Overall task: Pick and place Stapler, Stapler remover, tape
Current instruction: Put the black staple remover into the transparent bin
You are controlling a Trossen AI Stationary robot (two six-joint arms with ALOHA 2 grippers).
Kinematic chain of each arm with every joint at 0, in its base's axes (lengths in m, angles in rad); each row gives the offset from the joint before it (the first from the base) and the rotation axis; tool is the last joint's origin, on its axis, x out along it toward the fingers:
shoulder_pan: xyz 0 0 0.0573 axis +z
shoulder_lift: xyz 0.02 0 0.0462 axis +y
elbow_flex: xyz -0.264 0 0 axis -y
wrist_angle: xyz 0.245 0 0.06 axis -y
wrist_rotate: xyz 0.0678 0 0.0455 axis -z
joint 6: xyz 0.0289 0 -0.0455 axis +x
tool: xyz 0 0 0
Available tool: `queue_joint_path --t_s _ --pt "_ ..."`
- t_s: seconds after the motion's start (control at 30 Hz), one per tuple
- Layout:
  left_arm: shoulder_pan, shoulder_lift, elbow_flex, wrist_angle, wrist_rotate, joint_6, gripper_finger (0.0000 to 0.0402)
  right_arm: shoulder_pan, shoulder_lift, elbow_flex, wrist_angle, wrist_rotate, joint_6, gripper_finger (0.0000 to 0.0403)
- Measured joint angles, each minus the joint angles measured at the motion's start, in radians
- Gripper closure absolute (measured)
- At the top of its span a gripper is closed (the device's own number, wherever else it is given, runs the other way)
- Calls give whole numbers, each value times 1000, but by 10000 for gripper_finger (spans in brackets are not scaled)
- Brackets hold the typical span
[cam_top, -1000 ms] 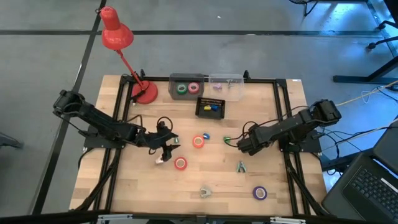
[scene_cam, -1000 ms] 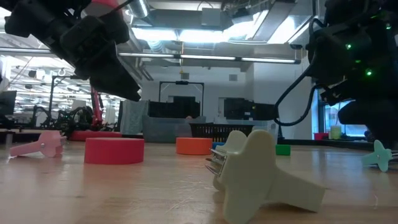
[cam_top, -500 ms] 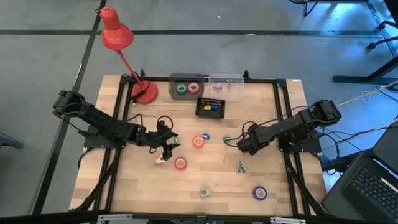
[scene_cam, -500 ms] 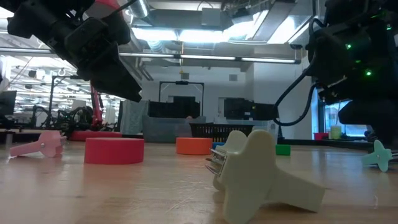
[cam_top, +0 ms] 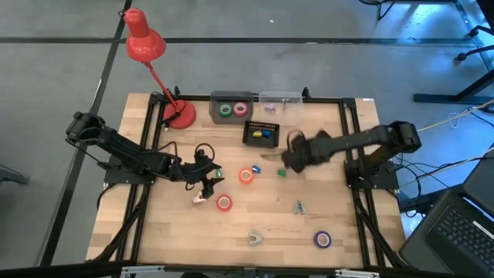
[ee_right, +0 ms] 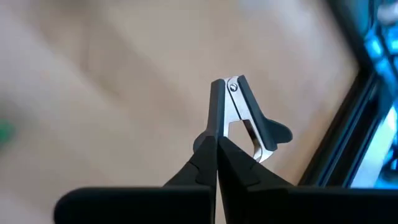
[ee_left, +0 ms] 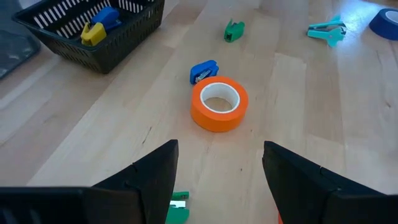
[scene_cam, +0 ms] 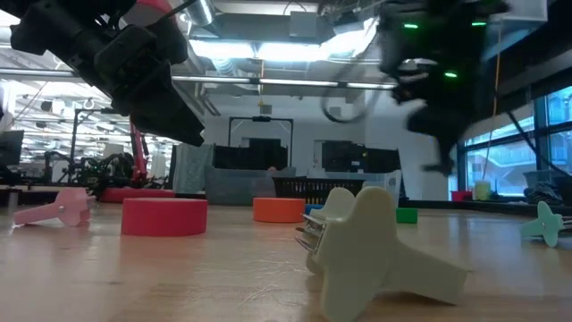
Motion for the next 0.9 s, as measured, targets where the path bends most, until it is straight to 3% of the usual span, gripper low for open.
queue_joint_path --t_s 0.17,0.37,0.57,0.9 --pt "0 0 0 8 -16 -8 178 -210 0 137 165 -13 -423 402" --pt "0 0 0 8 -24 -16 178 -418 0 218 372 -201 -755 402" --pt "0 0 0 8 -36 -17 176 -557 29 203 511 -379 -885 403" --pt "0 0 0 24 -43 -19 176 -629 215 201 591 -384 -1009 403"
